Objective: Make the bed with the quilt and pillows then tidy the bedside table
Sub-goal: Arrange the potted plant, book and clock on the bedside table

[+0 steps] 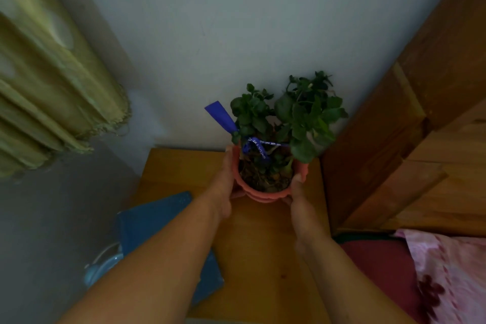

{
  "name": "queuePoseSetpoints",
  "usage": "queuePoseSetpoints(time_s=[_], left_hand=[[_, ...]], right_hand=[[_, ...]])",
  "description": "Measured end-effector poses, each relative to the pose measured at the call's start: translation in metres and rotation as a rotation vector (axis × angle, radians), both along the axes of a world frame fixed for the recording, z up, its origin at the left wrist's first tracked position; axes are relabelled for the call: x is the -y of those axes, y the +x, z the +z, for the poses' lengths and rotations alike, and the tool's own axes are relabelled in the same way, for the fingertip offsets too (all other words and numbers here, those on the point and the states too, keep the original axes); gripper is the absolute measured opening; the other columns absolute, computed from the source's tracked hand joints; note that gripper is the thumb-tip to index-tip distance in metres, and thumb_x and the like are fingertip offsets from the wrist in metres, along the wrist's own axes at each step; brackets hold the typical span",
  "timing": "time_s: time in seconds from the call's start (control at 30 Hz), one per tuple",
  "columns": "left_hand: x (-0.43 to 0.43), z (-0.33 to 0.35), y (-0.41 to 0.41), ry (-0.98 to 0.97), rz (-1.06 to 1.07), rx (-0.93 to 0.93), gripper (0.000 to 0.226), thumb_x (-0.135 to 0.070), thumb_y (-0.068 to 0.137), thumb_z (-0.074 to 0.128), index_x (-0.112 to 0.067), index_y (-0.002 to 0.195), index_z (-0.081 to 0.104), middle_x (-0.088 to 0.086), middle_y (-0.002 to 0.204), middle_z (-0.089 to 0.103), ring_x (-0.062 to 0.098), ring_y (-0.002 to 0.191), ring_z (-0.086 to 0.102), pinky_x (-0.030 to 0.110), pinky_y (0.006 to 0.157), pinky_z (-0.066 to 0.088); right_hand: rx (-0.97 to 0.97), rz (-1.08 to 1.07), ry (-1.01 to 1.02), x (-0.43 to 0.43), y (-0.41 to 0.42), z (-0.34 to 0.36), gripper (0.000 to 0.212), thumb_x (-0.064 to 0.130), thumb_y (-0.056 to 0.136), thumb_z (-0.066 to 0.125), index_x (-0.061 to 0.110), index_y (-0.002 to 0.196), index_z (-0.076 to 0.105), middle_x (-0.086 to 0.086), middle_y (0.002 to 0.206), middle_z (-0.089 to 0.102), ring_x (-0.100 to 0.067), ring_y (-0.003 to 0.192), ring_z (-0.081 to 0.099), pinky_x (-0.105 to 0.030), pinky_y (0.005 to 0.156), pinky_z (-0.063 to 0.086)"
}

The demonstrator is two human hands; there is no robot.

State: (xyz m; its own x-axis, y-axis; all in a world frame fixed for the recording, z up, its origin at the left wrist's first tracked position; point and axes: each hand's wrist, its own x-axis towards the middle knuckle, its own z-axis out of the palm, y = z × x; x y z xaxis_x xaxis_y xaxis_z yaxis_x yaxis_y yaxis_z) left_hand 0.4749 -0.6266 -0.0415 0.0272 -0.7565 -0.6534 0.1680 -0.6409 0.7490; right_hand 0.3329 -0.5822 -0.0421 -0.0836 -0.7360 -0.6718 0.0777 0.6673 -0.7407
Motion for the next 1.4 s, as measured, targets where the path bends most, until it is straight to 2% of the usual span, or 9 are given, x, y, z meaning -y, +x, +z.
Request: queuePoseSetpoints(time_s=[0.17,0.3,0.4,0.53,0.8,0.93,1.07,1.3,1.4], left_hand=[[-0.001,-0.001,0.031,0.005,0.047,0.021,0.078,-0.092,0.07,0.033,-0.036,0.111,0.068,-0.002,0.111,0.071,0.022,0.107,0.063,0.043,0.096,0.051],[-0.003,-0.001,0.046,-0.013,0.114,0.006,0.064,-0.082,0.079,0.036,-0.035,0.109,0.068,-0.002,0.11,0.07,0.022,0.106,0.062,0.042,0.096,0.05],[-0.002,0.001,0.052,-0.024,0.124,0.005,0.057,-0.075,0.086,0.035,-0.032,0.107,0.066,-0.001,0.109,0.069,0.021,0.102,0.061,0.034,0.085,0.051],[0.0,0.0,0.059,-0.015,0.134,0.0,0.061,-0.073,0.088,0.032,-0.027,0.112,0.065,0.001,0.107,0.068,0.02,0.1,0.059,0.031,0.076,0.047],[-0.002,0.001,0.063,-0.034,0.12,-0.005,0.059,-0.07,0.089,0.031,-0.028,0.111,0.065,0.002,0.11,0.068,0.021,0.102,0.059,0.03,0.076,0.047],[-0.004,-0.001,0.062,-0.038,0.116,-0.017,0.058,-0.076,0.085,0.034,-0.033,0.107,0.065,-0.001,0.11,0.068,0.02,0.104,0.059,0.031,0.083,0.048],[-0.01,-0.007,0.063,-0.017,0.104,-0.044,0.059,-0.082,0.082,0.021,-0.044,0.103,0.062,-0.002,0.122,0.064,0.019,0.115,0.055,0.04,0.11,0.036],[-0.011,-0.011,0.067,0.018,0.131,-0.026,0.064,-0.079,0.085,0.025,-0.035,0.111,0.063,0.003,0.114,0.068,0.02,0.109,0.058,0.033,0.091,0.047],[-0.011,-0.012,0.068,0.021,0.136,-0.016,0.066,-0.08,0.083,0.025,-0.034,0.113,0.062,0.004,0.117,0.066,0.021,0.112,0.057,0.036,0.102,0.043]], right_hand=[[0.004,0.035,0.002,0.001,0.03,-0.003,0.064,0.065,0.093,0.024,0.032,0.146,0.035,0.004,0.149,0.039,-0.015,0.135,0.038,-0.027,0.094,0.023],[-0.001,0.077,0.018,0.002,0.049,-0.004,0.066,0.068,0.091,0.023,0.035,0.147,0.033,0.004,0.151,0.038,-0.016,0.137,0.035,-0.032,0.105,0.023],[0.002,0.085,0.011,0.003,0.06,-0.003,0.066,0.068,0.091,0.024,0.034,0.148,0.031,0.005,0.152,0.036,-0.015,0.138,0.034,-0.03,0.102,0.022],[-0.069,0.104,0.021,0.005,0.068,-0.007,0.082,0.082,0.078,0.022,0.038,0.147,0.031,0.004,0.154,0.032,-0.018,0.141,0.03,-0.04,0.115,0.018],[-0.043,0.123,-0.002,0.006,0.066,0.001,0.07,0.072,0.088,0.022,0.036,0.148,0.03,0.004,0.153,0.034,-0.015,0.139,0.032,-0.035,0.108,0.022],[-0.071,0.062,-0.017,0.008,0.065,0.005,0.069,0.072,0.089,0.023,0.036,0.147,0.031,0.005,0.153,0.033,-0.018,0.139,0.031,-0.036,0.109,0.024],[-0.046,-0.06,-0.037,0.015,0.064,0.013,0.067,0.065,0.093,0.017,0.029,0.149,0.029,0.001,0.154,0.032,-0.019,0.141,0.028,-0.035,0.112,0.022],[-0.046,-0.048,-0.011,0.012,0.071,0.006,0.068,0.062,0.095,0.014,0.023,0.147,0.034,-0.002,0.151,0.039,-0.019,0.139,0.033,-0.033,0.11,0.023],[-0.042,-0.018,-0.026,0.013,0.072,0.005,0.068,0.063,0.095,0.012,0.025,0.148,0.034,-0.001,0.151,0.038,-0.018,0.139,0.032,-0.029,0.107,0.023]])
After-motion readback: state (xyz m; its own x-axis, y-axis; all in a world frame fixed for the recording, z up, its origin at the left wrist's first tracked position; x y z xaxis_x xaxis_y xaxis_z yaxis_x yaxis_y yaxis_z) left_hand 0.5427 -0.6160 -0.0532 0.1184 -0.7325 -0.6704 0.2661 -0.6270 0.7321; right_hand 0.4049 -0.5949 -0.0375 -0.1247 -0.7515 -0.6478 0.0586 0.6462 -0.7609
